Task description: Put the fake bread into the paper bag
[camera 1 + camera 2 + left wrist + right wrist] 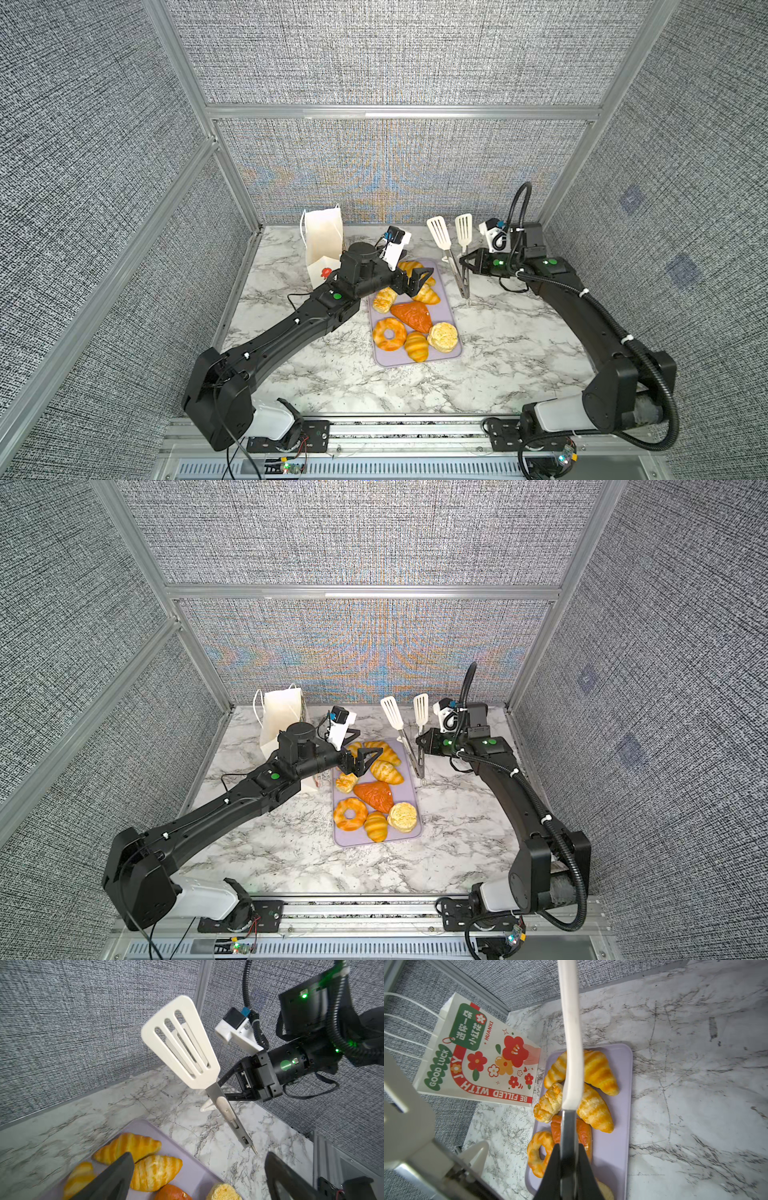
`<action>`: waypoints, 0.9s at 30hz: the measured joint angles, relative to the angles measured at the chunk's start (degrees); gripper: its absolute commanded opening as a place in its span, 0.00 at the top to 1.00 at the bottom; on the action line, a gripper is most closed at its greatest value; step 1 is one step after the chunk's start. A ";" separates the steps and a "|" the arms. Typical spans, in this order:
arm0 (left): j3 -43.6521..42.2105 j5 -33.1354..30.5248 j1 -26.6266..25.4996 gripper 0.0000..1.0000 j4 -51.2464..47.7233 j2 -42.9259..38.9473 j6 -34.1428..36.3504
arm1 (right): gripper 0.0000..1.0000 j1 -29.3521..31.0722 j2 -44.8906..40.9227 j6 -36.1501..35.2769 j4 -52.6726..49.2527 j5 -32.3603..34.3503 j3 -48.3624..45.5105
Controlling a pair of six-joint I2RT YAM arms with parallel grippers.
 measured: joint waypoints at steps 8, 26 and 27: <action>3.67 10.71 3.41 0.01 4.52 5.40 -0.57 | 0.98 0.02 2.12 0.35 1.90 -7.56 1.60; 12.04 28.30 6.01 0.11 10.19 15.54 -3.45 | 0.95 0.00 7.15 -0.46 2.69 -19.34 5.33; 12.26 28.89 6.14 0.12 10.54 15.89 -3.74 | 0.95 0.02 7.41 -0.66 2.73 -19.93 5.51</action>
